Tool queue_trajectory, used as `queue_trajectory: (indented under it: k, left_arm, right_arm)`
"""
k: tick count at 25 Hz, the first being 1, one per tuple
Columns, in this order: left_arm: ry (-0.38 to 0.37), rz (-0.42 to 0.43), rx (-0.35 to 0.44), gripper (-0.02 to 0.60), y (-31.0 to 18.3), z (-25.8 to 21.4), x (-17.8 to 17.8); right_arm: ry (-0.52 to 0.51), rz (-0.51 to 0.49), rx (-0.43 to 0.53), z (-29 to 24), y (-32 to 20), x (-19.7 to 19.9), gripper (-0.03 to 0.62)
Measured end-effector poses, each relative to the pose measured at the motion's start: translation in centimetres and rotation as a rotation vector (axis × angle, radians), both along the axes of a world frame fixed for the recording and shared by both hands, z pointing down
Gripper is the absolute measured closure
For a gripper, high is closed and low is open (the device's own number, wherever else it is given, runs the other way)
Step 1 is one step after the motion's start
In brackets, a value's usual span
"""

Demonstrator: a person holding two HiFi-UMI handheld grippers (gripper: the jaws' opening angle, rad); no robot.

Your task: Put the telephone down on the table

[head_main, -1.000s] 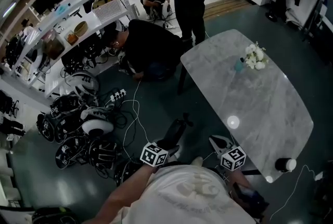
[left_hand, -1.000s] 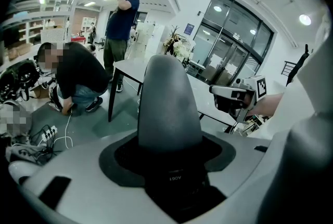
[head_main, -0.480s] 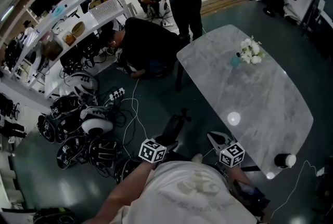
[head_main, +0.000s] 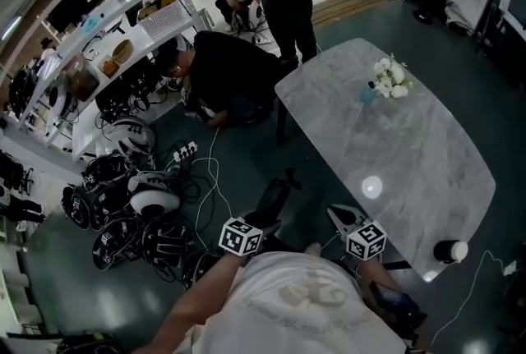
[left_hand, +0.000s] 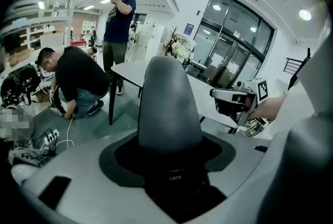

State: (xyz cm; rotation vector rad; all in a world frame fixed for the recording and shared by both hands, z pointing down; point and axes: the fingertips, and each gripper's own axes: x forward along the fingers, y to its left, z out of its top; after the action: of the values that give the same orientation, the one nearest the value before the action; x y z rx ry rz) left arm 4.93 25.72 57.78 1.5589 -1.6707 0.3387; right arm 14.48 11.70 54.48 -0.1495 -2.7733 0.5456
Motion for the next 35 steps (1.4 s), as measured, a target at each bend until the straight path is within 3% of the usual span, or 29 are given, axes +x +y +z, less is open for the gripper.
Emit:
queue_trajectory:
  k: [14, 28, 35]
  left_arm:
    - [0.04, 0.017, -0.006, 0.304, -1.5, 1.2, -3.1]
    - [0.062, 0.075, 0.001, 0.302, -4.1, 2.1, -12.6]
    - [0.054, 0.148, 0.001, 0.302, -5.3, 2.6, -16.5]
  right_arm:
    - [0.05, 0.029, -0.015, 1.0, -0.8, -2.7, 0.579]
    - [0.098, 0.094, 0.007, 0.8, -3.0, -10.9, 0.579]
    - [0.129, 0.141, 0.027, 0.7, -3.7, -14.0, 0.579]
